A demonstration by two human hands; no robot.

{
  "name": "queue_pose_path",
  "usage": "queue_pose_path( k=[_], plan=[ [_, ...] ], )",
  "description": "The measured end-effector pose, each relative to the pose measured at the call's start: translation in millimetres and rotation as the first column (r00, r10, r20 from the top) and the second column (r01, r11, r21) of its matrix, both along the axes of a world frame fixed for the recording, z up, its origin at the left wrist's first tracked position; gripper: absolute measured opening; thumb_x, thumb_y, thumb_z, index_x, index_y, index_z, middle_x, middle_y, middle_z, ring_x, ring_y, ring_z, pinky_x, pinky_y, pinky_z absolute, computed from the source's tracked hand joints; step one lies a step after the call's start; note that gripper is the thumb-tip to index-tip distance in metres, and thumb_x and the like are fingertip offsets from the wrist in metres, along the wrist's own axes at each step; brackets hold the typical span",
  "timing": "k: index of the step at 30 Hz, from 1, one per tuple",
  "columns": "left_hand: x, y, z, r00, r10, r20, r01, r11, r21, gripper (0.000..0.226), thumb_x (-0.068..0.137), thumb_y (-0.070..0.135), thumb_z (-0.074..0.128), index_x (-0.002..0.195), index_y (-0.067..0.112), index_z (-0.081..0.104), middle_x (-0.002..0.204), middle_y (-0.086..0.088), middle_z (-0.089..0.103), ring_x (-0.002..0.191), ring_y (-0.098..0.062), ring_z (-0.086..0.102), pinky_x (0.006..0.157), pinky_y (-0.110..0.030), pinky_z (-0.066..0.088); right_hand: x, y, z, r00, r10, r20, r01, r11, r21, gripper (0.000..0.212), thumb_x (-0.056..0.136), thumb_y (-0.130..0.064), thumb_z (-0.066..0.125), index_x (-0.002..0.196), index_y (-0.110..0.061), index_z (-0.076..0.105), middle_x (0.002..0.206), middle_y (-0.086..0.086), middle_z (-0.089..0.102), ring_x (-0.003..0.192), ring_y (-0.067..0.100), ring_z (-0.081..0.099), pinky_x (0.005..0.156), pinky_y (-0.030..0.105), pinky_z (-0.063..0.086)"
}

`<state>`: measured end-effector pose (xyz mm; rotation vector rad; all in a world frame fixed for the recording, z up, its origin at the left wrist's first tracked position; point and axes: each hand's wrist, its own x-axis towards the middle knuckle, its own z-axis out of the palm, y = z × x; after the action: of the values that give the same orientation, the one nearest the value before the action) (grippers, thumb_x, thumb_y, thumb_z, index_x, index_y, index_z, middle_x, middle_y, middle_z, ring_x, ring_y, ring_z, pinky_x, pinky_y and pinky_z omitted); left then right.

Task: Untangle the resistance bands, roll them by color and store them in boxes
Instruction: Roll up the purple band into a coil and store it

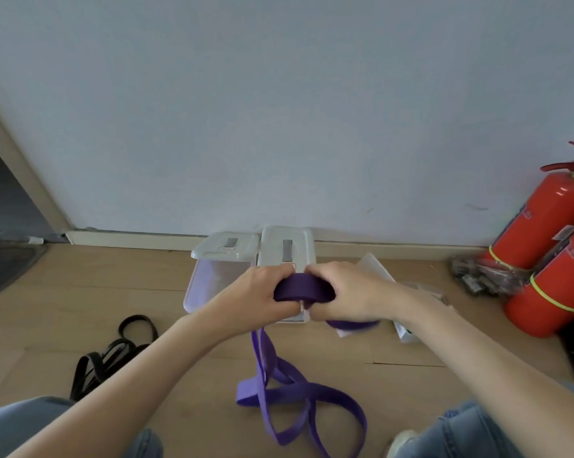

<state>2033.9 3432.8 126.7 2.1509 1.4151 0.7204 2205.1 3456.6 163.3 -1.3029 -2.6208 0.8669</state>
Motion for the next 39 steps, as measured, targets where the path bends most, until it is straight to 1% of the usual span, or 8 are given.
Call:
queue_pose_path(
  k=[4, 9, 15, 18, 22, 30, 33, 39],
  plan=[
    [-5.3, 0.2, -21.5, 0.999, 0.043, 0.015, -0.044, 0.999, 0.01, 0.037, 0.074, 0.008, 0.063, 0.066, 0.034, 0.038, 0.058, 0.014, 0.046, 0.052, -0.001, 0.046, 0.054, -0.01, 0.035, -5.4, -5.4, 15.0, 0.891, -0.144, -0.43, 0.069, 0.98, -0.186, 0.015, 0.069, -0.018, 0.065, 0.079, -0.011, 0.055, 0.062, -0.004, 0.051, 0.054, 0.006, 0.047, 0.054, 0.017, 0.039],
    [-8.5, 1.2, -32.9, 0.992, 0.094, 0.089, -0.085, 0.991, -0.099, 0.016, 0.079, 0.007, 0.061, 0.084, 0.014, 0.048, 0.072, 0.0, 0.058, 0.07, -0.016, 0.058, 0.073, -0.032, 0.051, 4.9, 2.5, 33.1, 0.351, -0.405, -0.845, 0.014, 0.904, -0.427, 0.007, 0.075, 0.002, 0.049, 0.077, -0.005, 0.05, 0.055, 0.003, 0.043, 0.054, 0.016, 0.043, 0.061, 0.029, 0.041],
    [-50.7, 4.3, 66.8, 0.664, 0.093, 0.742, -0.15, 0.989, 0.011, 0.016, 0.074, 0.01, 0.061, 0.066, 0.023, 0.061, 0.047, 0.011, 0.052, 0.053, -0.009, 0.059, 0.062, -0.02, 0.05, 33.5, 14.6, 32.8, 0.805, -0.214, -0.553, 0.146, 0.975, -0.165, 0.006, 0.074, -0.01, 0.06, 0.073, -0.016, 0.059, 0.062, 0.0, 0.055, 0.062, 0.012, 0.054, 0.065, 0.025, 0.044],
    [-45.3, 1.7, 64.6, 0.923, 0.118, 0.365, -0.136, 0.99, 0.024, 0.018, 0.079, 0.008, 0.065, 0.069, 0.017, 0.053, 0.055, 0.007, 0.054, 0.056, -0.011, 0.051, 0.06, -0.027, 0.045, 33.9, 14.5, 25.1, 0.872, -0.164, -0.461, 0.018, 0.952, -0.305, 0.024, 0.069, -0.022, 0.075, 0.089, -0.017, 0.062, 0.085, 0.002, 0.065, 0.082, 0.017, 0.064, 0.078, 0.029, 0.053],
    [-11.4, -3.5, 28.3, 0.998, 0.026, -0.051, -0.031, 0.995, -0.091, 0.017, 0.076, 0.01, 0.061, 0.067, 0.017, 0.048, 0.061, 0.003, 0.049, 0.057, -0.012, 0.05, 0.056, -0.017, 0.04, 23.9, 15.8, 12.4, 0.943, -0.16, -0.293, 0.061, 0.945, -0.321, 0.085, 0.05, -0.055, 0.081, 0.124, -0.038, 0.044, 0.126, -0.019, 0.053, 0.122, -0.003, 0.047, 0.1, 0.025, 0.041],
    [-11.0, -1.4, -1.5, 0.999, -0.021, -0.028, 0.019, 0.996, -0.089, 0.029, 0.072, 0.008, 0.063, 0.063, 0.03, 0.045, 0.056, 0.012, 0.047, 0.054, 0.001, 0.048, 0.054, -0.012, 0.037, -7.5, -5.1, -17.3, 0.978, -0.051, -0.2, 0.041, 0.998, -0.053, 0.025, 0.076, -0.015, 0.068, 0.066, -0.022, 0.046, 0.057, -0.012, 0.043, 0.053, 0.003, 0.04, 0.054, 0.018, 0.031],
    [-7.3, -4.4, -25.2, 0.996, 0.016, 0.083, 0.004, 0.972, -0.233, 0.014, 0.076, 0.012, 0.062, 0.073, 0.021, 0.052, 0.071, 0.002, 0.056, 0.068, -0.012, 0.055, 0.069, -0.027, 0.047, -5.5, -8.6, -2.1, 0.872, -0.177, -0.457, 0.064, 0.966, -0.251, 0.013, 0.067, -0.012, 0.063, 0.069, -0.014, 0.051, 0.056, -0.009, 0.046, 0.053, 0.006, 0.042, 0.052, 0.015, 0.035],
    [-12.2, -4.8, -31.3, 0.995, 0.007, 0.097, 0.029, 0.931, -0.363, 0.011, 0.084, 0.012, 0.061, 0.076, 0.007, 0.055, 0.07, -0.001, 0.056, 0.064, -0.013, 0.053, 0.067, -0.031, 0.048, 12.4, 4.2, 25.6, 0.282, -0.484, -0.828, -0.1, 0.844, -0.527, 0.022, 0.075, 0.01, 0.042, 0.068, -0.007, 0.053, 0.055, 0.002, 0.048, 0.054, 0.013, 0.049, 0.061, 0.022, 0.046]
  ],
)
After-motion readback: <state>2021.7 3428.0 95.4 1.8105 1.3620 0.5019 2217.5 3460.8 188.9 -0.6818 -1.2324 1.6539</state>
